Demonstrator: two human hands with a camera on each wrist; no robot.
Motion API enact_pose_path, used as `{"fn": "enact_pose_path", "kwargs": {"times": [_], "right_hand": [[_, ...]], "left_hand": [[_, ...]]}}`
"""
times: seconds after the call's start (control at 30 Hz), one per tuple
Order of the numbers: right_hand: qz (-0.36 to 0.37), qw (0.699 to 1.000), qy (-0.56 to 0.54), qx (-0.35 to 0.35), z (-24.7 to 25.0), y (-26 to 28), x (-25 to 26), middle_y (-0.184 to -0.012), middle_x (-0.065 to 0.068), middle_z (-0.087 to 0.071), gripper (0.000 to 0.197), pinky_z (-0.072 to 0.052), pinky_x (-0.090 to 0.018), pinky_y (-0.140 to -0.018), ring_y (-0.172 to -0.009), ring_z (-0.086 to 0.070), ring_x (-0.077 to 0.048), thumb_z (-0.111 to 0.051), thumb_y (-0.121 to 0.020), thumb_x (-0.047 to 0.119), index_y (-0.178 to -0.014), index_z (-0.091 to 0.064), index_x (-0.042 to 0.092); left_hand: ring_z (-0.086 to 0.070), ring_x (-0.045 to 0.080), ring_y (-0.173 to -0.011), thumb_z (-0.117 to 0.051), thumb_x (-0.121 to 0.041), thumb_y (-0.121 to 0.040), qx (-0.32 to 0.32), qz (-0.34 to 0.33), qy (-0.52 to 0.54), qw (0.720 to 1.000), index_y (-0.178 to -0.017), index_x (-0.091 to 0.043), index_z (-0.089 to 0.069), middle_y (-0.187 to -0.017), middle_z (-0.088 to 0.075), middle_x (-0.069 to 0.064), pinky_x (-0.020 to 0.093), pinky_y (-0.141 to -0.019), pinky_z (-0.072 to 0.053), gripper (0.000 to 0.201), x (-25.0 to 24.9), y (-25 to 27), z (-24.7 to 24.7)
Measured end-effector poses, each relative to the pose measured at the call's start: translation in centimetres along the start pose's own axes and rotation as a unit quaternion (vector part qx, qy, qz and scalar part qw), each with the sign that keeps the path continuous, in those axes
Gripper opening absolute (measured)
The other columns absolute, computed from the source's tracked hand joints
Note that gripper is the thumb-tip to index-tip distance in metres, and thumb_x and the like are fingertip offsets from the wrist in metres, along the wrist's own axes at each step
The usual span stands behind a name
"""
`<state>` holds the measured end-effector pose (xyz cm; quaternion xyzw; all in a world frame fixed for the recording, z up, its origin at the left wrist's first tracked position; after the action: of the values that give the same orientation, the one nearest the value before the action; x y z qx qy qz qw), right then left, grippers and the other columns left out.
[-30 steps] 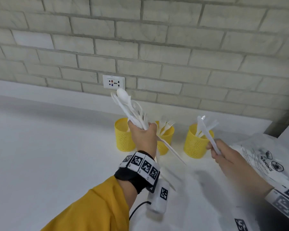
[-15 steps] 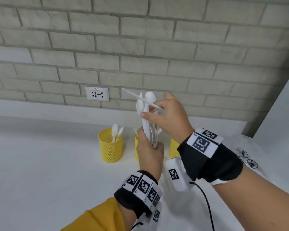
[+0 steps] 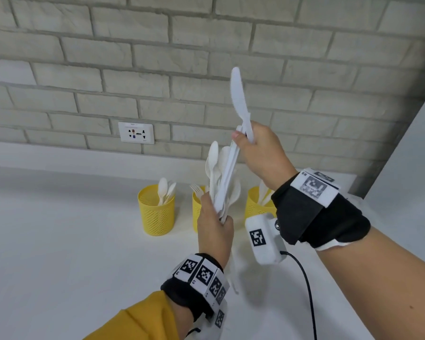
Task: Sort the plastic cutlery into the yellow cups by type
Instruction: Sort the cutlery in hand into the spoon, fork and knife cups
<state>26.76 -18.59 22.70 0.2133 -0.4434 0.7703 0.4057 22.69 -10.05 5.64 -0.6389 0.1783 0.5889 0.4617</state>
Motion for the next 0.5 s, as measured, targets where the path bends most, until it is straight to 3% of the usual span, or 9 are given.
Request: {"fn": "enact_pose_path", "kwargs": {"times": [0.1,0.17,0.23,0.33,0.43,0.5], "right_hand": [[0.017,0.993,-0.067,-0.091,2.8,-0.4,-0.1,-0.059,0.009,-0.038,0.028,-0.032,-0.015,-0.051,-0.053,-0.037,-0.004,-0.046,-0.095,0.020,-0.068,-0.043,0.025],[0.008,0.977,-0.144,-0.154,5.3,-0.3,-1.0,-0.056,0.010,-0.037,0.026,-0.029,-0.021,-0.051,-0.050,-0.035,-0.005,-0.047,-0.093,0.025,-0.067,-0.043,0.027],[-0.022,0.955,-0.229,-0.189,6.7,0.5,-2.8,-0.055,0.010,-0.035,0.025,-0.028,-0.020,-0.047,-0.047,-0.033,-0.003,-0.047,-0.093,0.027,-0.069,-0.044,0.026],[-0.098,0.913,-0.345,-0.193,6.2,2.9,-6.2,-0.058,0.001,-0.034,0.025,-0.023,-0.016,-0.036,-0.040,-0.029,-0.003,-0.047,-0.096,0.018,-0.071,-0.042,0.018],[-0.180,0.870,-0.426,-0.173,3.4,5.4,-9.8,-0.064,-0.002,-0.045,0.023,-0.021,-0.015,-0.033,-0.039,-0.031,-0.002,-0.051,-0.094,0.014,-0.071,-0.045,0.014],[-0.221,0.849,-0.457,-0.148,1.4,6.9,-11.3,-0.066,-0.003,-0.052,0.019,-0.023,-0.014,-0.031,-0.039,-0.034,-0.002,-0.053,-0.092,0.012,-0.073,-0.049,0.014]], "left_hand": [[-0.046,0.016,-0.062,-0.051,0.007,-0.077,-0.014,0.019,0.017,1.000,-0.111,-0.009,-0.042,-0.077,-0.049,0.000,0.012,-0.050,-0.035,0.038,0.3,-0.6,0.7],[-0.044,0.016,-0.058,-0.051,0.006,-0.076,-0.023,0.034,0.059,0.997,-0.104,-0.002,-0.047,-0.069,-0.046,-0.002,0.021,-0.053,-0.038,0.029,0.7,-1.4,1.3],[-0.048,0.017,-0.059,-0.057,0.003,-0.078,-0.034,0.048,0.118,0.991,-0.100,-0.003,-0.051,-0.068,-0.049,0.000,0.030,-0.057,-0.040,0.024,0.8,-2.3,2.2],[-0.050,0.013,-0.052,-0.067,-0.001,-0.080,-0.034,0.073,0.249,0.965,-0.085,-0.007,-0.055,-0.060,-0.053,-0.001,0.024,-0.053,-0.043,0.015,0.0,-3.3,3.2],[-0.042,0.011,-0.040,-0.064,0.000,-0.083,0.010,0.084,0.327,0.941,-0.058,-0.019,-0.053,-0.045,-0.045,-0.005,0.020,-0.043,-0.038,0.033,-1.3,-4.2,3.0],[-0.040,0.010,-0.039,-0.062,-0.004,-0.085,0.039,0.105,0.356,0.928,-0.060,-0.020,-0.052,-0.043,-0.042,-0.006,0.020,-0.042,-0.037,0.031,-1.7,-4.4,2.3]]}}
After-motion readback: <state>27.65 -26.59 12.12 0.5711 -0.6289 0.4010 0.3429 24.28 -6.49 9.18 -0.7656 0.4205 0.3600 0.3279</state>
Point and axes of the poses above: each hand's wrist, its own y-axis away from the middle knuckle, its own z-axis out of the back of the hand, x = y × z, the point moved 9 cm from there along -y, towards the middle knuckle
